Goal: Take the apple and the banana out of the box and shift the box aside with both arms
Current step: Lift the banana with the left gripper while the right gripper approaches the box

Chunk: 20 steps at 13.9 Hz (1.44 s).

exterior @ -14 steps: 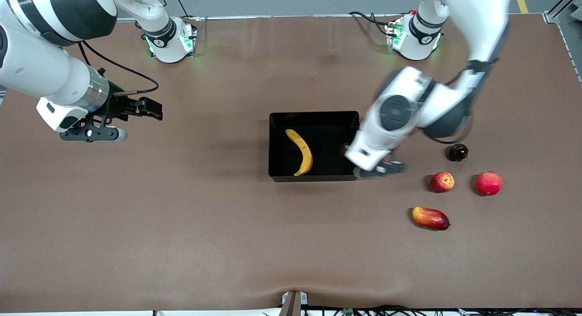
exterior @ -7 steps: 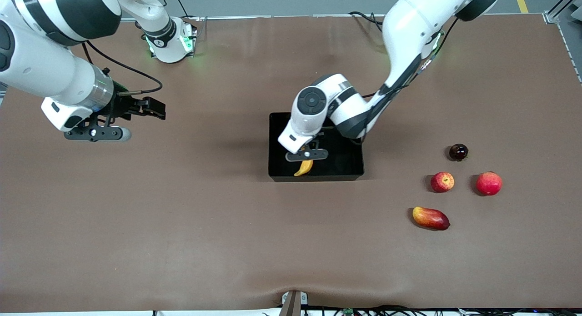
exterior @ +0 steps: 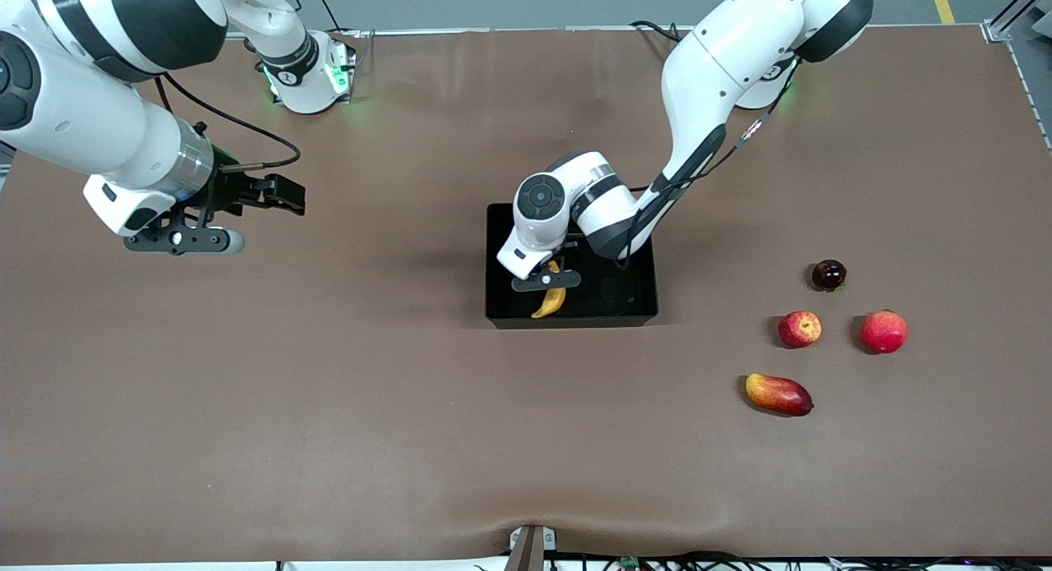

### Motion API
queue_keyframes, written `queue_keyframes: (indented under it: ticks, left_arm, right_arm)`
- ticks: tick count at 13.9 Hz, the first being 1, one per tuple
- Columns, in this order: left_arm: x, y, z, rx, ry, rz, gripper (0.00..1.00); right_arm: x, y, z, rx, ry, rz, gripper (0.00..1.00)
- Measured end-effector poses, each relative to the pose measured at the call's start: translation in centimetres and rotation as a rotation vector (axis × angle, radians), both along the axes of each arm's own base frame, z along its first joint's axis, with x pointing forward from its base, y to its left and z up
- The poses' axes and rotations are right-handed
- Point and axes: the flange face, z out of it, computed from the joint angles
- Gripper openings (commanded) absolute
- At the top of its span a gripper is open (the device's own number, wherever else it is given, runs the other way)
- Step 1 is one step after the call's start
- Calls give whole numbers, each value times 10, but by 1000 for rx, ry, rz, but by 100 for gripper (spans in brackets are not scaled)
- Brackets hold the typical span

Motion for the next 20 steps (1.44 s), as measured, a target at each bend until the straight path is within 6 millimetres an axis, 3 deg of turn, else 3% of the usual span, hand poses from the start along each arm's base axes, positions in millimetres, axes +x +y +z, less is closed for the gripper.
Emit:
queue_keyframes:
  ticks: [1,2,7,9,12,14,16,18,20]
  left_arm:
    - [0,-2,0,-7,-4,17,13]
    - [0,-4,3,-10,-8,26,0]
    - [2,-12,23,-9,-31,22,0]
    - [10,-10,65,16,-60,24,0]
    - [20,4,156,44,-136,41,0]
    - [34,29,198,66,-168,50,0]
    - [61,69,222,89,-180,68,0]
    - [88,119,229,138,-154,109,0]
    - [116,172,225,174,-122,129,0]
  right_arm:
    - [0,1,0,0,0,2,100]
    - [-1,4,0,0,-2,5,100]
    - [-4,20,0,-5,-9,-13,100]
    - [-4,22,0,-5,-13,-13,100]
    - [-5,29,-4,-2,-23,-5,100]
    - [-5,41,-6,4,-43,2,100]
    - [-6,57,-14,3,-50,-1,100]
    - [3,71,-33,6,-59,2,100]
    - [13,94,-65,11,-71,21,100]
